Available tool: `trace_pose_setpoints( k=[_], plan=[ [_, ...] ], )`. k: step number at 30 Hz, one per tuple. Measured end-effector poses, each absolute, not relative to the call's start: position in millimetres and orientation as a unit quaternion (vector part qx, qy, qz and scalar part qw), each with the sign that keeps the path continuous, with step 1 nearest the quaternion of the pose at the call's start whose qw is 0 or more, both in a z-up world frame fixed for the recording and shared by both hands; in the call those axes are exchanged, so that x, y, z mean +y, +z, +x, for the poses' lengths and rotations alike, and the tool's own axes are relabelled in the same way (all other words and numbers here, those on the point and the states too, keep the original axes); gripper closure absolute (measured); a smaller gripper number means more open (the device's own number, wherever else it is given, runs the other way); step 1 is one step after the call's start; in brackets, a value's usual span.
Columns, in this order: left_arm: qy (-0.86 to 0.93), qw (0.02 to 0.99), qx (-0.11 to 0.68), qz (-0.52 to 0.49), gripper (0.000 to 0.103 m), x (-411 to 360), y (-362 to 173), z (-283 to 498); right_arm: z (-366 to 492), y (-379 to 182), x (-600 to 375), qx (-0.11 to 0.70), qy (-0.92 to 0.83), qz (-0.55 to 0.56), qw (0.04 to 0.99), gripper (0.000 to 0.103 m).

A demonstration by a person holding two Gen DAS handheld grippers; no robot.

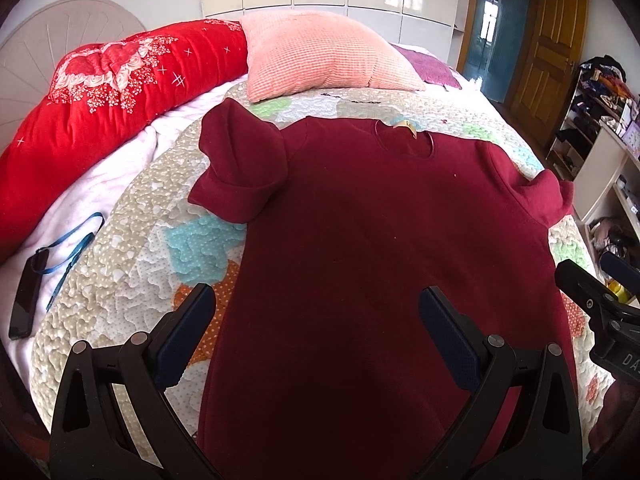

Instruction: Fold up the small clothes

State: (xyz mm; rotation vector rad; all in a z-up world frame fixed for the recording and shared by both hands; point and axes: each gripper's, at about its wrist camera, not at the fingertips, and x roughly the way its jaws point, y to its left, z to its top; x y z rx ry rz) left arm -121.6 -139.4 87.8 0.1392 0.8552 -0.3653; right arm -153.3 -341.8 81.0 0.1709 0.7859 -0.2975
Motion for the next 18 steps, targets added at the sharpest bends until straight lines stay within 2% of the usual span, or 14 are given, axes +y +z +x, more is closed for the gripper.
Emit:
trace_pose_setpoints(
  k=[18],
  plan=[
    [-0.170,0.887,0.425,0.065,0.001,-142.2,72.2,-102.9,-129.3,68.7,-333.8,0.393,-0.126,0.081,0.907,0.000]
  ],
)
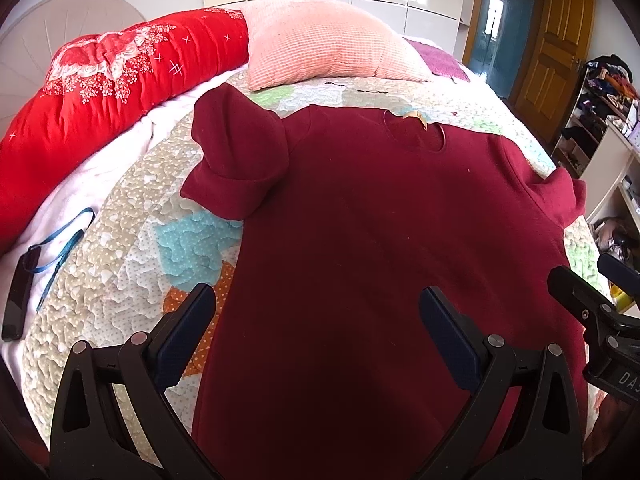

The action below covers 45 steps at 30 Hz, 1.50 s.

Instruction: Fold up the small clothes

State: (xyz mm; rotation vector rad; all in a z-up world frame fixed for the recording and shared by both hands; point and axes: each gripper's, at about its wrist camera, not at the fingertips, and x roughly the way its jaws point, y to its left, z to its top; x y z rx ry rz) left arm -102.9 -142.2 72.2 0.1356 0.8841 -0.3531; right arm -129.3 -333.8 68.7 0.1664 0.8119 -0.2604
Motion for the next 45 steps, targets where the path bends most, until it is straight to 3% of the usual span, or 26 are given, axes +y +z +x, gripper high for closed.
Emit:
trace_pose_setpoints(
  k=[32,36,45],
  plan=[
    [-0.169,0.883,0.436,0.037,0.001,-111.0,41.5,-52.3,-68.6,40.6,-312.3,0.415,-0.105,0.077,0.901,0.000],
    [-0.147,0.891,0.429,0.022,0.001,-91.7,42.5,-43.1,-53.7,47.9,-307.5,0.406,-0.088,0.081,0.906,0.011],
    [-0.124,0.883,0.451,-0.043,0.001,-54.9,35.9,-22.6,38.9,75.3,-281.8,0.408,-0.015,0.096,0.908,0.011]
  ],
)
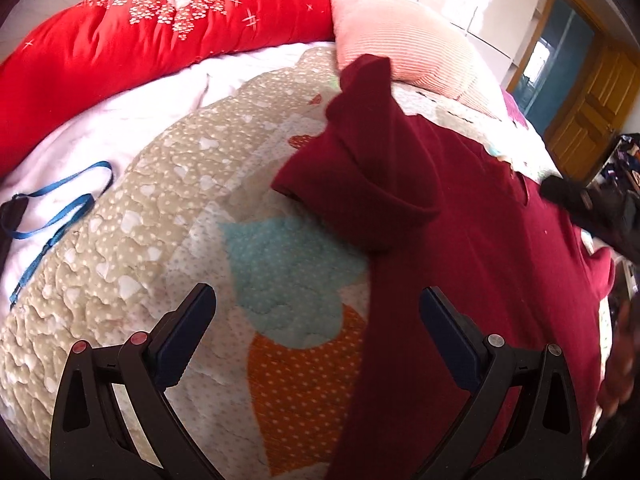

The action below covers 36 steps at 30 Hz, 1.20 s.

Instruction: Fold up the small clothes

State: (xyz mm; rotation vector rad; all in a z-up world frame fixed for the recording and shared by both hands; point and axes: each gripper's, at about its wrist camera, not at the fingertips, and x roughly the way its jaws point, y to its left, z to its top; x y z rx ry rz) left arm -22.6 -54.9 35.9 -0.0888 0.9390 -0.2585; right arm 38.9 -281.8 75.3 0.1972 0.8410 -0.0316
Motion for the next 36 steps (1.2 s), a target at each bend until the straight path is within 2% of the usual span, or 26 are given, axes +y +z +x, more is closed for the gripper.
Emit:
trace_pose_setpoints(
  k=[8,9,11,12,13,16,23,28,32,36],
  plan=[
    [-0.121,0.877,0.463,-0.046,0.001,-49.8,29.0,-14.3,131.8,28.6,-268.1,0.456,0.037,0.167,0.873,0.013],
    [-0.119,0.878,0.462,-0.039,0.001,-50.8,27.8,-13.5,141.1,21.7,-265.9,0.459,0.048,0.179,0.869,0.019],
    [-0.118,0.878,0.463,-0.031,0.001,-52.7,26.1,-11.7,152.7,11.8,-261.9,0.461,0.084,0.209,0.858,0.037],
    [-0.120,0.877,0.464,-0.029,0.001,-53.0,24.7,-9.9,157.3,7.4,-259.6,0.457,0.107,0.226,0.854,0.055],
    [-0.119,0.876,0.467,-0.029,0.001,-53.1,23.3,-7.7,158.4,6.9,-258.3,0.453,0.125,0.237,0.851,0.078],
    [-0.113,0.873,0.473,-0.038,0.001,-47.6,19.7,-3.0,146.9,25.4,-254.8,0.423,0.143,0.219,0.868,0.098],
    [-0.107,0.877,0.466,-0.045,0.001,-44.4,22.6,-4.1,59.3,108.0,-295.3,0.323,0.146,0.200,0.913,0.099],
    [-0.107,0.882,0.457,-0.047,0.001,-43.5,26.8,-8.2,-16.5,125.0,-329.6,0.292,0.074,0.177,0.937,0.100],
    [-0.105,0.882,0.457,-0.049,0.001,-43.3,26.3,-8.2,-50.4,88.5,-348.3,0.348,0.004,0.147,0.926,0.100],
    [-0.106,0.886,0.449,-0.046,0.001,-44.6,30.5,-12.5,-57.5,45.3,-382.9,0.425,-0.015,0.224,0.877,0.099]
  ],
)
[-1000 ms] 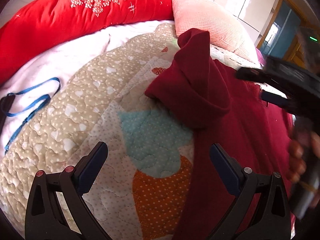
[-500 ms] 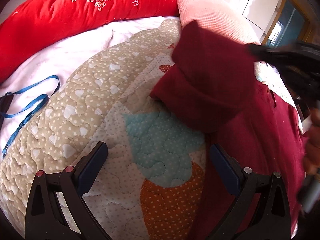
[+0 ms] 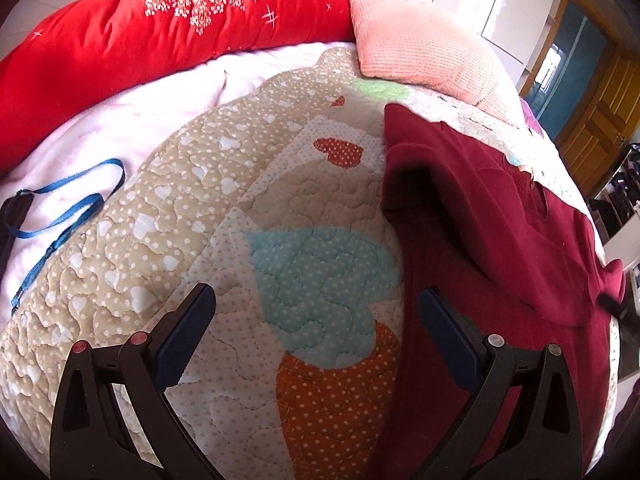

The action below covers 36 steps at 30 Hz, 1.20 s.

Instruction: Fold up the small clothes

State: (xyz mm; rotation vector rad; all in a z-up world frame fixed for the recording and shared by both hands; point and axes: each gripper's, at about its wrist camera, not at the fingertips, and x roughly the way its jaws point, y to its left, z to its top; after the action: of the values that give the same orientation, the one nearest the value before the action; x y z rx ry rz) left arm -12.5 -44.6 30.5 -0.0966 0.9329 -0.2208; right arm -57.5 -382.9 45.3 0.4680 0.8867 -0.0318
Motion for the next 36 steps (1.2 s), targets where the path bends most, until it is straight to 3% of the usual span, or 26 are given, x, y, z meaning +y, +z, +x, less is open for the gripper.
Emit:
trace_pose_setpoints(
  k=[2,3,6,7,13,18,20,21,22,29,33,35,36],
  plan=[
    [-0.107,0.889,0.443,-0.048,0.001,-44.5,33.1,-15.1,-66.4,49.3,-385.9,0.410,-0.018,0.227,0.883,0.097],
    [-0.109,0.890,0.440,-0.049,0.001,-44.9,34.0,-14.8,-69.5,55.6,-385.4,0.403,-0.020,0.215,0.890,0.090],
    [-0.112,0.894,0.432,-0.040,0.001,-49.1,38.0,-11.8,-61.8,68.8,-380.8,0.384,-0.018,0.184,0.905,0.047],
    [-0.110,0.896,0.428,-0.034,0.001,-51.0,39.7,-10.0,-52.3,71.6,-376.3,0.384,-0.010,0.170,0.907,0.043],
    [-0.087,0.898,0.431,0.030,0.001,-65.4,42.1,24.4,34.4,68.8,-323.4,0.410,0.097,0.053,0.905,0.043],
    [-0.088,0.889,0.445,0.054,0.001,-70.1,25.4,45.3,86.7,32.8,-298.6,0.440,0.150,-0.001,0.885,0.041],
    [-0.089,0.884,0.456,0.046,0.001,-69.3,19.7,51.2,92.2,22.8,-299.2,0.455,0.166,0.014,0.875,0.069],
    [-0.090,0.883,0.458,0.040,0.001,-68.1,18.3,53.6,90.9,25.6,-300.2,0.451,0.169,0.010,0.876,0.097],
    [-0.089,0.883,0.460,0.034,0.001,-66.0,17.9,55.7,87.5,31.9,-301.6,0.439,0.161,-0.001,0.884,0.098],
    [-0.073,0.884,0.462,0.008,0.001,-59.4,15.9,61.8,98.9,46.3,-322.8,0.409,-0.010,-0.080,0.909,0.099],
    [-0.071,0.887,0.455,0.020,0.001,-63.2,17.6,59.7,104.6,22.8,-337.1,0.466,0.014,-0.015,0.885,0.098],
    [-0.075,0.891,0.448,0.021,0.001,-63.0,21.6,56.8,88.1,34.6,-347.6,0.454,0.017,0.005,0.891,0.093],
    [-0.076,0.893,0.443,0.020,0.001,-62.6,24.0,55.1,73.5,44.9,-355.7,0.444,0.006,0.005,0.896,0.082]
  ],
)
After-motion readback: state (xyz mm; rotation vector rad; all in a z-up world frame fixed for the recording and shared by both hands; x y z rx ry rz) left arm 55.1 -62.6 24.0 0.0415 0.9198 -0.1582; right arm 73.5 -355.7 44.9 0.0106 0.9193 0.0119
